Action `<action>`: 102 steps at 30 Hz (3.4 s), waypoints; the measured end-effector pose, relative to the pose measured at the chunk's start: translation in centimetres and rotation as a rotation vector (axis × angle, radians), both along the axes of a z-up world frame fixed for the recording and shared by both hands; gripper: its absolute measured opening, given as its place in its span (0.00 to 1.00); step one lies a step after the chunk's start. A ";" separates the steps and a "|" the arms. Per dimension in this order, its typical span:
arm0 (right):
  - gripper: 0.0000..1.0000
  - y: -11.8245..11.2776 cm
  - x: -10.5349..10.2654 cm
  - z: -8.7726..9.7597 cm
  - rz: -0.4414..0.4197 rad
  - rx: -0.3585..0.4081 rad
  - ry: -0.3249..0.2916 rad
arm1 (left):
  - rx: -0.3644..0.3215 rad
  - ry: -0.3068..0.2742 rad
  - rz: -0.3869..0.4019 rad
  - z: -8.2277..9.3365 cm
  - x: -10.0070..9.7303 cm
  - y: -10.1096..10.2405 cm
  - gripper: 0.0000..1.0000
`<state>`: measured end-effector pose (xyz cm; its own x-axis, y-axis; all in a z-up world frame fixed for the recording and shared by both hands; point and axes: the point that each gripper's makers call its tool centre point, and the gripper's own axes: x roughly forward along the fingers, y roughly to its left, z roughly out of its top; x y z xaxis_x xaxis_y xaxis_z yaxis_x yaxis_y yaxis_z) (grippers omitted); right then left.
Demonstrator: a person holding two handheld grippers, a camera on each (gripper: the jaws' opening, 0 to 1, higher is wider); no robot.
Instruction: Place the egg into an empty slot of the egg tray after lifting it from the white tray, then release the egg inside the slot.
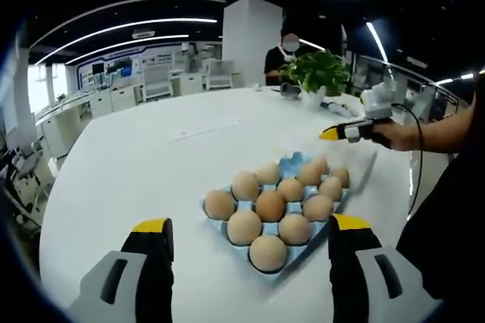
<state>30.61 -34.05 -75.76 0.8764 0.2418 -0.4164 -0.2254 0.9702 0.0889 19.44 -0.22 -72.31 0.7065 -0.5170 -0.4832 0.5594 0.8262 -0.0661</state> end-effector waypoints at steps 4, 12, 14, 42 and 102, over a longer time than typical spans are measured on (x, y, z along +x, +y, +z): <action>0.29 -2.7 0.3 0.4 -0.062 -0.015 -0.014 | 0.000 -0.002 0.002 0.1 0.1 0.0 0.84; 0.29 -6.9 0.6 0.5 -0.182 -0.087 -0.031 | 0.005 0.003 0.003 0.0 0.0 0.0 0.83; 0.29 -7.8 1.1 -0.1 -0.196 -0.081 -0.018 | 0.003 0.003 0.008 0.0 0.1 0.1 0.83; 0.25 -6.6 1.6 1.4 -0.162 0.021 -0.044 | -0.005 -0.001 0.005 0.2 0.4 -0.1 0.83; 0.25 17.7 -0.4 0.3 0.376 0.149 0.063 | -0.009 0.001 0.018 -0.2 0.0 0.6 0.82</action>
<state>30.19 -16.36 -75.44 0.6891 0.6025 -0.4026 -0.5518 0.7964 0.2474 19.45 0.41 -72.52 0.7150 -0.5091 -0.4792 0.5448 0.8353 -0.0745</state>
